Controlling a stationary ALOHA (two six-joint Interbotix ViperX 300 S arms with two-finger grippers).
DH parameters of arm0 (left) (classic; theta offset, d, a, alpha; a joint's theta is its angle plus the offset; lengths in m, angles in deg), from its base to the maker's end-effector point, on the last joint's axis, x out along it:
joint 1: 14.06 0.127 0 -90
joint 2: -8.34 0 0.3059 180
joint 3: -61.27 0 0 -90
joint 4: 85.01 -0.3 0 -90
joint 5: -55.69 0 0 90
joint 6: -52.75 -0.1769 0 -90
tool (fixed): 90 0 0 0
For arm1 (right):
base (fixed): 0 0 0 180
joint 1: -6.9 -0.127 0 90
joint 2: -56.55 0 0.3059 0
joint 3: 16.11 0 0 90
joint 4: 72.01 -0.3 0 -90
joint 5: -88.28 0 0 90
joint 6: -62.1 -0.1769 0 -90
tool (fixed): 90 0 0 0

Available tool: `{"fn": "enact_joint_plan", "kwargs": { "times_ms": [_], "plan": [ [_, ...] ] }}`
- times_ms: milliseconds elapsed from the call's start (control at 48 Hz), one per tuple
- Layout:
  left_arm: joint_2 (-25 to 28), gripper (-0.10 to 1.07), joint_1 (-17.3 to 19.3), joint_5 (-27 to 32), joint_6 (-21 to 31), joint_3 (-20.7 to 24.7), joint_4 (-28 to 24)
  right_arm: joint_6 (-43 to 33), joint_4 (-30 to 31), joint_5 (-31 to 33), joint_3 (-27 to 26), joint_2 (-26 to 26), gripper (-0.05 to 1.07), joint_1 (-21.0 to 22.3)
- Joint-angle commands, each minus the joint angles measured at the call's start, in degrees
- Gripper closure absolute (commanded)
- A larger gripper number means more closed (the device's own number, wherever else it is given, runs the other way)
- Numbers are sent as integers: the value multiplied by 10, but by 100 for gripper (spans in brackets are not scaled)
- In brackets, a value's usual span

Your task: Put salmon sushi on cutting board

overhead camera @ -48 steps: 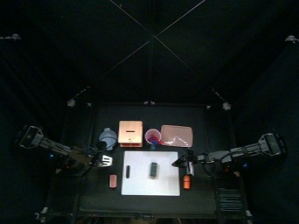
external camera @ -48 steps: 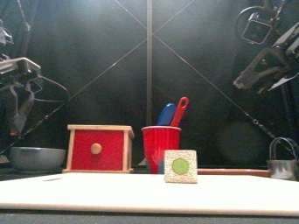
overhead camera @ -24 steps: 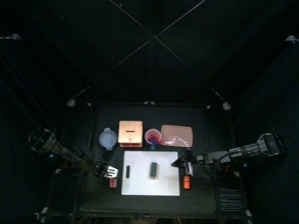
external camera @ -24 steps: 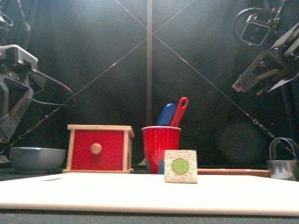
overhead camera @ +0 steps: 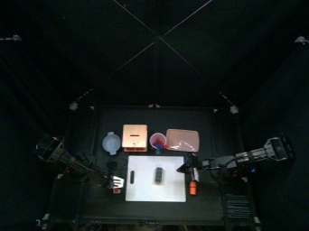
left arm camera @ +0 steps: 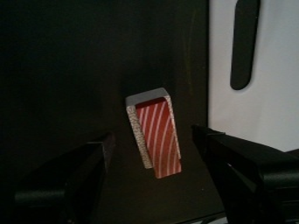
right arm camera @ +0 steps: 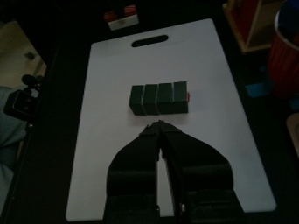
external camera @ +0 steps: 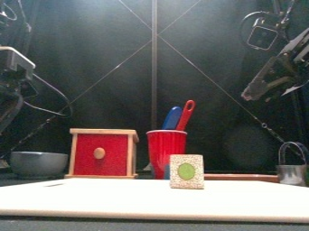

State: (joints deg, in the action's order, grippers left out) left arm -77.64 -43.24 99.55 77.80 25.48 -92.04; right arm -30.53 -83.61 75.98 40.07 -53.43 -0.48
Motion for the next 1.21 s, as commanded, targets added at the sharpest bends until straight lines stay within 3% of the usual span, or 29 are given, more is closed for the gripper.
{"fn": "enact_joint_plan", "kwargs": {
  "times_ms": [0, 312, 708, 1000, 1188],
  "plan": [
    [13, -4, -2, 0, 1, 18, 4, 1, 1, -5, -8, -3, 100, -1],
    [59, 0, -1, -9, 3, 33, 8, 1, 4, -4, -6, -3, 100, -1],
    [62, 25, -2, -3, 3, 41, 6, 1, 2, -5, -8, -2, 100, -2],
    [40, 26, 4, 49, 0, 89, -60, 1, 3, -4, -8, -2, 100, -2],
    [54, 26, 34, 51, -6, 117, -96, 0, 2, 4, -7, -2, 100, -2]
  ]
}}
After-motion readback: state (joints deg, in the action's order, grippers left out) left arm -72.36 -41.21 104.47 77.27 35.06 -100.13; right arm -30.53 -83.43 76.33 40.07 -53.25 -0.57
